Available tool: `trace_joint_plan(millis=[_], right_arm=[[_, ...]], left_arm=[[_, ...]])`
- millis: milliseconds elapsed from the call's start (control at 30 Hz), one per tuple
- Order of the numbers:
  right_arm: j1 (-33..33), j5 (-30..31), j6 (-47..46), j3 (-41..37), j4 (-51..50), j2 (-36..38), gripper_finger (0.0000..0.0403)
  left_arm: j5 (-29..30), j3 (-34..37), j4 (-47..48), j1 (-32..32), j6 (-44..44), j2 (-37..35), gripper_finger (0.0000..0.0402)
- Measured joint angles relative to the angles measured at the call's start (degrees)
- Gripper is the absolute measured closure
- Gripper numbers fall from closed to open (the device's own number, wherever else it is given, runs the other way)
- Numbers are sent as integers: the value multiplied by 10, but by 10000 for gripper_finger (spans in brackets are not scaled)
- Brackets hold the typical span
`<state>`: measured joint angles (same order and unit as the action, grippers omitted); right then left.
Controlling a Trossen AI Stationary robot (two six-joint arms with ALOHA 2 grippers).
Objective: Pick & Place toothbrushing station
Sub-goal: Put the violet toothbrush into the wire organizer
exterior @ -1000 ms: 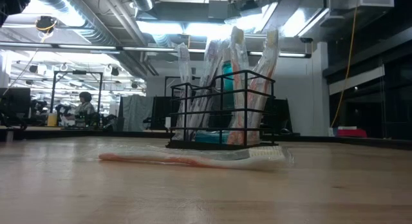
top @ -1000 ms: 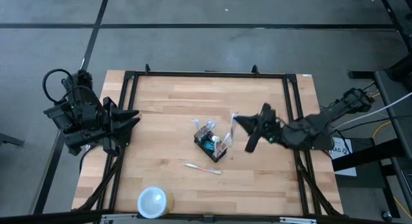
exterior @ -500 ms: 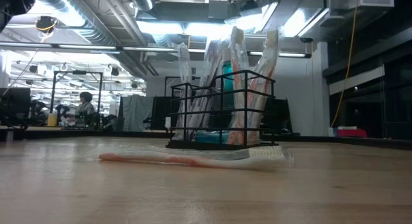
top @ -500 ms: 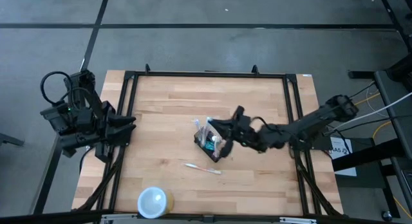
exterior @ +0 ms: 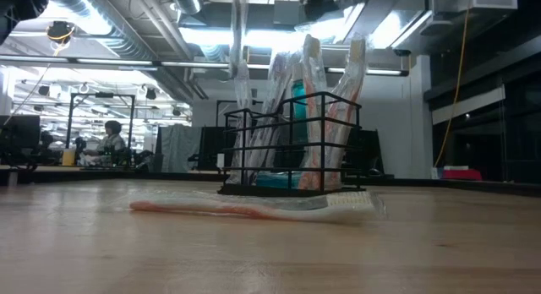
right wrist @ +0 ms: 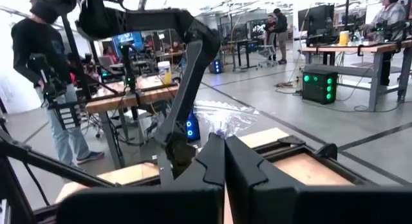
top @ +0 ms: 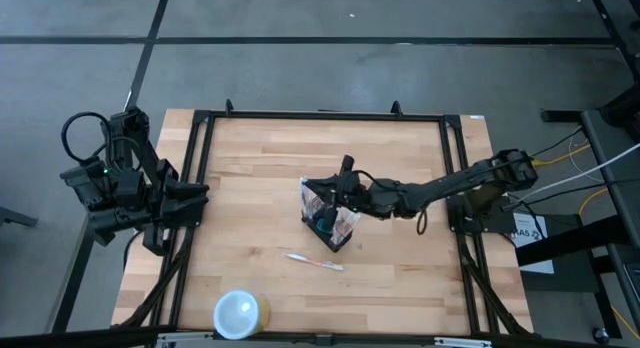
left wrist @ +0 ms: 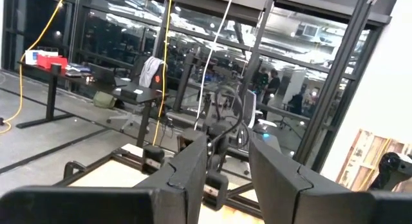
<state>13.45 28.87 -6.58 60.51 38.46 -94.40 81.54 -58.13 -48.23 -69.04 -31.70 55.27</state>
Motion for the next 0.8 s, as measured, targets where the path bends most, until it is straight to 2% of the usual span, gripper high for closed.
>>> trace_joint_plan(millis=[533,800], right_arm=[[-9,20,10,0,-34,-10,403],[-9,18,-3,0,-61,-18,403]], left_arm=[[0,0,0,-1,-1,0,288],[0,0,0,-21,-4,0,288]])
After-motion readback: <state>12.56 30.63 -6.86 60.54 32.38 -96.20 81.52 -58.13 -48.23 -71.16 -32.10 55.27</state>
